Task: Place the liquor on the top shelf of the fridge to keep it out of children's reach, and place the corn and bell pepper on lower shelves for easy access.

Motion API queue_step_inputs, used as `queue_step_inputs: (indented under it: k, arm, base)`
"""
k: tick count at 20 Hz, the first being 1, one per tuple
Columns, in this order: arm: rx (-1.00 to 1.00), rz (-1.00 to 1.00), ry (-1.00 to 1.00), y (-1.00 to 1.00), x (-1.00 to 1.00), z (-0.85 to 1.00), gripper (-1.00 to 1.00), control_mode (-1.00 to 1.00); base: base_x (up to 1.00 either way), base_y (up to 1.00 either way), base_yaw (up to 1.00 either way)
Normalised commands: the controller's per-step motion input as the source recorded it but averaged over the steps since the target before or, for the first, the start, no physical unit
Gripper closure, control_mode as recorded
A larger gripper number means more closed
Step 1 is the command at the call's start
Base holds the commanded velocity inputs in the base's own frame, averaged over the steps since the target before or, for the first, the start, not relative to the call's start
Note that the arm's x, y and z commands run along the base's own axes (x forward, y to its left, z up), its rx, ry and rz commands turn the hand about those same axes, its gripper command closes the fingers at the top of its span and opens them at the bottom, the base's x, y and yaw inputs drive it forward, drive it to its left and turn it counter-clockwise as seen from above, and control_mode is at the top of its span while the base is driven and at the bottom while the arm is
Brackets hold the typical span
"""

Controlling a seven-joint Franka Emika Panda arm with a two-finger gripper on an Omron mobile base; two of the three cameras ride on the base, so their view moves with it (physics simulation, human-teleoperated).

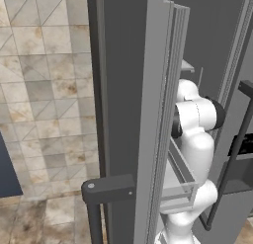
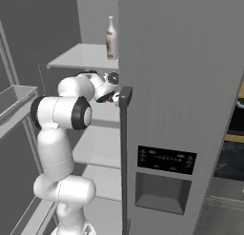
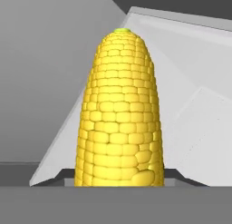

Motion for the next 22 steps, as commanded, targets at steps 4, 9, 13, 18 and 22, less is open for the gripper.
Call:
queue_step_inputs:
  k: [4,9,13,18,22]
  arm:
    - [-0.11,0.03,-0.01,0.31,0.03,-0.63,-1.0,-1.0]
    - [-0.16,0.02,-0.03,0.42,-0.29,-0.41,-1.0,-1.0]
    - [-0.1,0.0,-0.02,0.19,-0.19,-0.17,-1.0,-1.0]
    - [-0.04,0.0,0.0,0.0,-0.24,0.0,-1.0,-1.0]
    - [-0.02,0.0,0.0,0.0,-0.31,0.0,-1.0,-1.0]
  base:
    - [0.0,0.0,0.0]
    - [0.0,0.0,0.0]
    - [0.0,0.0,0.0]
    - [0.0,0.0,0.0]
    - [0.0,0.0,0.0]
